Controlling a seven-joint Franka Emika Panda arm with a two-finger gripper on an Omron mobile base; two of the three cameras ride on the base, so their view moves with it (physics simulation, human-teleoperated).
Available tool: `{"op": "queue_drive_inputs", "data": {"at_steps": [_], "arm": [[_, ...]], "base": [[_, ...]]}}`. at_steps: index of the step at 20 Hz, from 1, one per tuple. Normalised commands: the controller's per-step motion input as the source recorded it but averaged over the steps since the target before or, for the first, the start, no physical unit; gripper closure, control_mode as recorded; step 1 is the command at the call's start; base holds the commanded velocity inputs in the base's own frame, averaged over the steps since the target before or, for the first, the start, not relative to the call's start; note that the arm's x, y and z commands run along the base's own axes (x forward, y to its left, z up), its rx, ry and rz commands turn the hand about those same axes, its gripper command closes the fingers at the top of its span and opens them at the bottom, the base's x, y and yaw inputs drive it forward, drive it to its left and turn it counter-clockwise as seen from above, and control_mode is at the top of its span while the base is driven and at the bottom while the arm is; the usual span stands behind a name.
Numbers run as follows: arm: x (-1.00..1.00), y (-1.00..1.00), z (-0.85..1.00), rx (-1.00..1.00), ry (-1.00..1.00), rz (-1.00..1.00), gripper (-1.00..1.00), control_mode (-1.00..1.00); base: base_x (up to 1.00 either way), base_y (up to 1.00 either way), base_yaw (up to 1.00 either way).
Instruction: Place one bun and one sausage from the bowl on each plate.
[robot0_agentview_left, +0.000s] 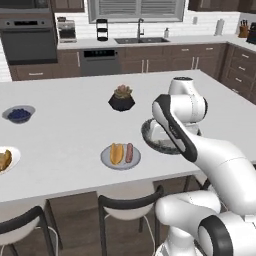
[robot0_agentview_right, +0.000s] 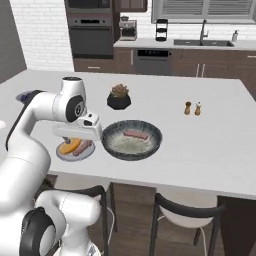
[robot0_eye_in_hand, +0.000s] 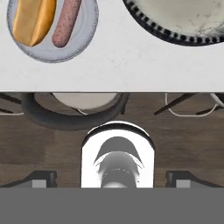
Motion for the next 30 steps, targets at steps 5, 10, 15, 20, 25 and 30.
{"op": "queue_drive_inputs", "data": {"at_steps": [5,10,15,20,25,30], "arm": [[0.0,0.0,0.0,0.0,0.0,0.0,-1.0,1.0],[0.0,0.0,0.0,0.0,0.0,0.0,-1.0,1.0],[0.0,0.0,0.0,0.0,0.0,0.0,-1.0,1.0],[0.0,0.0,0.0,0.0,0.0,0.0,-1.0,1.0],[0.21,-0.1,0.0,0.0,0.0,0.0,-1.0,-1.0],[0.79,-0.25,0.0,0.0,0.0,0.18,-1.0,-1.0]], "base": [[0.31,-0.53,0.0],[0.34,-0.41,0.0],[0.37,-0.27,0.0],[0.54,-0.15,0.0],[0.29,-0.13,0.0],[0.0,0.0,0.0]]}}
